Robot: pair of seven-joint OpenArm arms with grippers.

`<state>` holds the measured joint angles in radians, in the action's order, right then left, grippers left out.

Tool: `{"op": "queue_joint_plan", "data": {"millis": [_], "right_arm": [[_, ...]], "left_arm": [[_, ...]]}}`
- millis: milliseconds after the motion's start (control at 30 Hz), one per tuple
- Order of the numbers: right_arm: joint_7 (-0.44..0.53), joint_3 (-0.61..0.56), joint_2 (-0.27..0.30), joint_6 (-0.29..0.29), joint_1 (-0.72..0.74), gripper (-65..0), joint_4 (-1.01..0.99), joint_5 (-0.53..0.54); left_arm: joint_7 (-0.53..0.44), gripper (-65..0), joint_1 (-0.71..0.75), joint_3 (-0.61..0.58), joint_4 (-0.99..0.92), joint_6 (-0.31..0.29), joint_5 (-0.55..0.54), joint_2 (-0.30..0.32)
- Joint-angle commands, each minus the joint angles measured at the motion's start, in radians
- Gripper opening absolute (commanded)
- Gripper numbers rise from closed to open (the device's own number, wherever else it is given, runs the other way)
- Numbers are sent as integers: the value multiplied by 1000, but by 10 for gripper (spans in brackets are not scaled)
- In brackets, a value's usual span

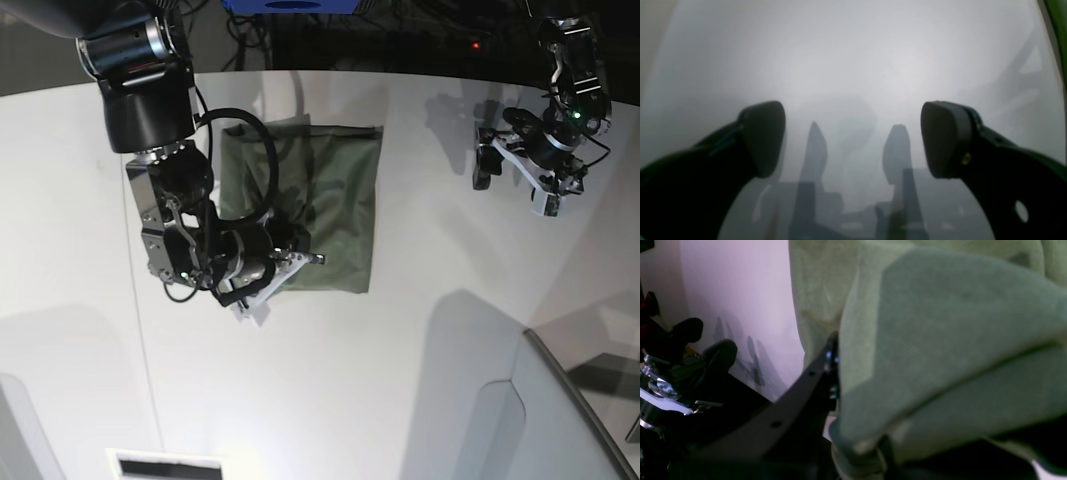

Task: Layout the t-shirt on the table in an organized manner, then fold the t-shirt properly
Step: 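Press the folded square flat with the right gripper, withdraw the left gripper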

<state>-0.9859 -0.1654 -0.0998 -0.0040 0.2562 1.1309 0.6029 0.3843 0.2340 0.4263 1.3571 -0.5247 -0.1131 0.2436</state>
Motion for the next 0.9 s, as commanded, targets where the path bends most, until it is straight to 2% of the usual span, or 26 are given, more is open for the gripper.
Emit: {"op": "queue_joint_plan", "data": {"millis": [0, 200, 267, 333, 500, 567, 733, 867], "right_arm": [[14, 3, -7, 3, 25, -648, 15, 24], [14, 3, -7, 3, 21, -647, 15, 24], [14, 3, -7, 3, 19, -627, 15, 24], [14, 3, -15, 3, 19, -557, 15, 24], [5, 2, -22, 3, 18, -314, 15, 25], [9, 2, -22, 5, 18, -254, 11, 39], [14, -4, -19, 5, 38, -231, -102, 211], [9, -4, -21, 6, 42, -231, -122, 226]], "left_arm": [[-20, -25, -3, 4, 12, -1, -13, 13], [-20, -25, -3, 4, 11, -1, -9, 13], [-20, -25, -3, 4, 11, -1, -9, 13], [-20, -25, -3, 4, 6, -1, -9, 13], [-25, -25, -11, 4, -46, -1, -7, 13], [-25, -25, -11, 4, -52, -1, -7, 15], [-26, -25, -12, 4, -52, -1, -10, 20], [-26, -25, -12, 6, -52, -1, -9, 20]]}}
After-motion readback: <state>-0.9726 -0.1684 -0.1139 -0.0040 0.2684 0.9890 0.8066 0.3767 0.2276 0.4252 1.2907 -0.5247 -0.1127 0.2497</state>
